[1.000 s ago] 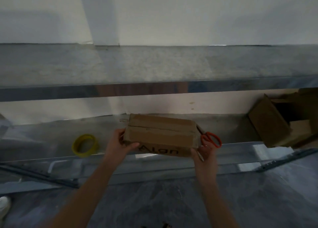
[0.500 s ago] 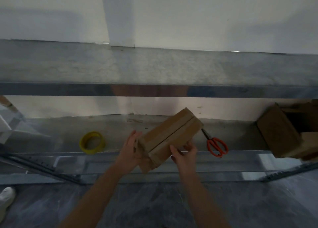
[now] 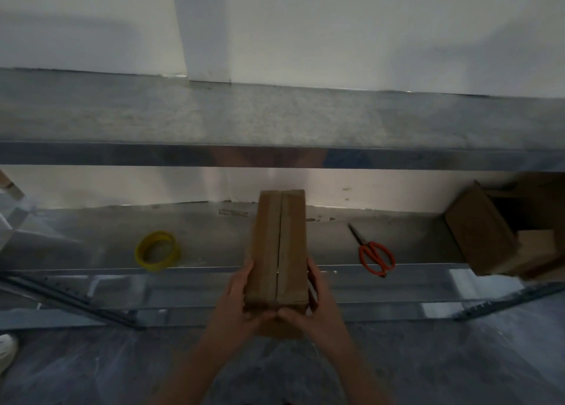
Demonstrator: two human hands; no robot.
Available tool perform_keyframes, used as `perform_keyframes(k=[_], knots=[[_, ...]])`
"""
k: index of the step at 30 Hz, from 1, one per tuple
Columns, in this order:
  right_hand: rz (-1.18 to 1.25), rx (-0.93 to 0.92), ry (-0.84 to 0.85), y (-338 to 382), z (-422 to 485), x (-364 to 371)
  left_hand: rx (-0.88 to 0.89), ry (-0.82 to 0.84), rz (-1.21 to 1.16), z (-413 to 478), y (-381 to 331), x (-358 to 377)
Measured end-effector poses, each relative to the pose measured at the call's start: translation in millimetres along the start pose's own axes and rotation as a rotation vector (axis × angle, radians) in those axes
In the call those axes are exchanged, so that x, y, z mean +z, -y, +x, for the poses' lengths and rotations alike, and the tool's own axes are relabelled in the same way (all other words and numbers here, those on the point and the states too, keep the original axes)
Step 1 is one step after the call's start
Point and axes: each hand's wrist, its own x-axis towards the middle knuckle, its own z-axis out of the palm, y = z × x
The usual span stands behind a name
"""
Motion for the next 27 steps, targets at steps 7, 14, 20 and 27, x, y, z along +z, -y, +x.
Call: perform_keyframes(k=[7,14,20,27], knots=[[-0.145,0.025,0.07,16,31,-4,-0.059,-0.032,-0.01,17,-13,-11],[-0.194,-0.057,0.022,27,57,0,-0.043,-0.068,-0.02,45,-28,-26],[-0.286,-0.101,0.063,37,79,3,-0.024,-0.107,-0.098,58,-29,-29],[-0.252,-0.093,0.042,1,66,-6,-0.086,-0.037,-0.084,48,-8,-17]])
